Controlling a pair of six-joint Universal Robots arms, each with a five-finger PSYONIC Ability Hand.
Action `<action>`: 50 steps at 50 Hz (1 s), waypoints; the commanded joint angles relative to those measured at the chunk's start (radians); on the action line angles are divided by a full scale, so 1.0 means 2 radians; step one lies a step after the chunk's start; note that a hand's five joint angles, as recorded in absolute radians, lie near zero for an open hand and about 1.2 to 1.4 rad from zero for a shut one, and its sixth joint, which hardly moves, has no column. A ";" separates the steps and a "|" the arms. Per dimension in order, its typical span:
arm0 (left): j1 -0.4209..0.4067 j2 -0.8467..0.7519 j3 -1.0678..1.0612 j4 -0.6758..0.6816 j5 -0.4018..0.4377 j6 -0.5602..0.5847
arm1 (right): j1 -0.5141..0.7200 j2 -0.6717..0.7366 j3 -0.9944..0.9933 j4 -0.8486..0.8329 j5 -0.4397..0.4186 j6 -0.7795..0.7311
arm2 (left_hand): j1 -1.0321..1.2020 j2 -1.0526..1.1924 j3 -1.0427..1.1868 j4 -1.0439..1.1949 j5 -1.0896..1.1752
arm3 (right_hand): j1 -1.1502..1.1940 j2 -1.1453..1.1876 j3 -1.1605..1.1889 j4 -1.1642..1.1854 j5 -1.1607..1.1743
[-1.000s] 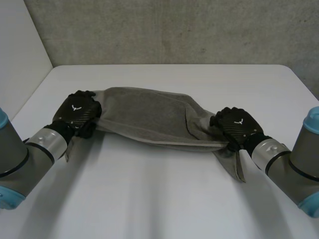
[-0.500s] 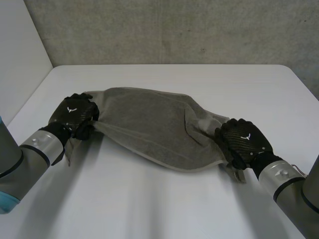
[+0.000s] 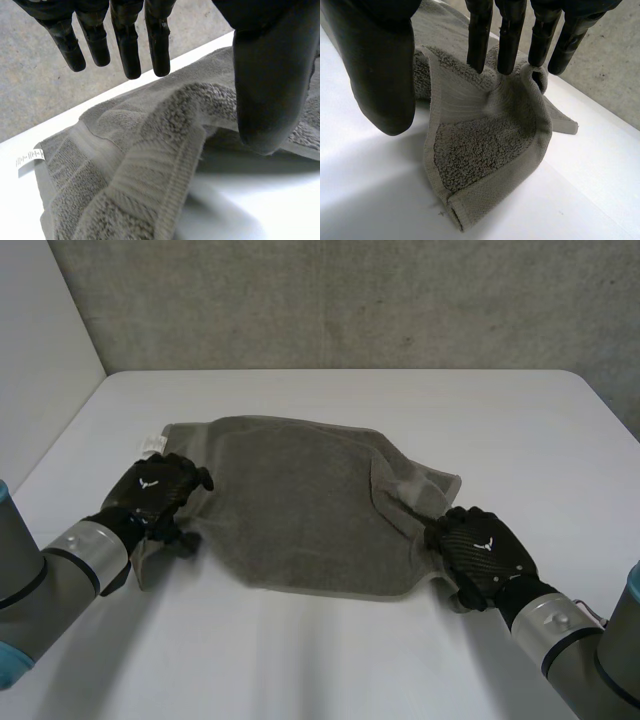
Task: Fold the towel.
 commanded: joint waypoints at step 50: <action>0.014 -0.022 -0.018 0.040 -0.101 -0.002 | -0.034 0.007 -0.048 -0.044 0.021 0.136 | 0.458 0.472 -0.022 -0.028 0.491 | 0.429 0.434 -0.016 -0.027 0.428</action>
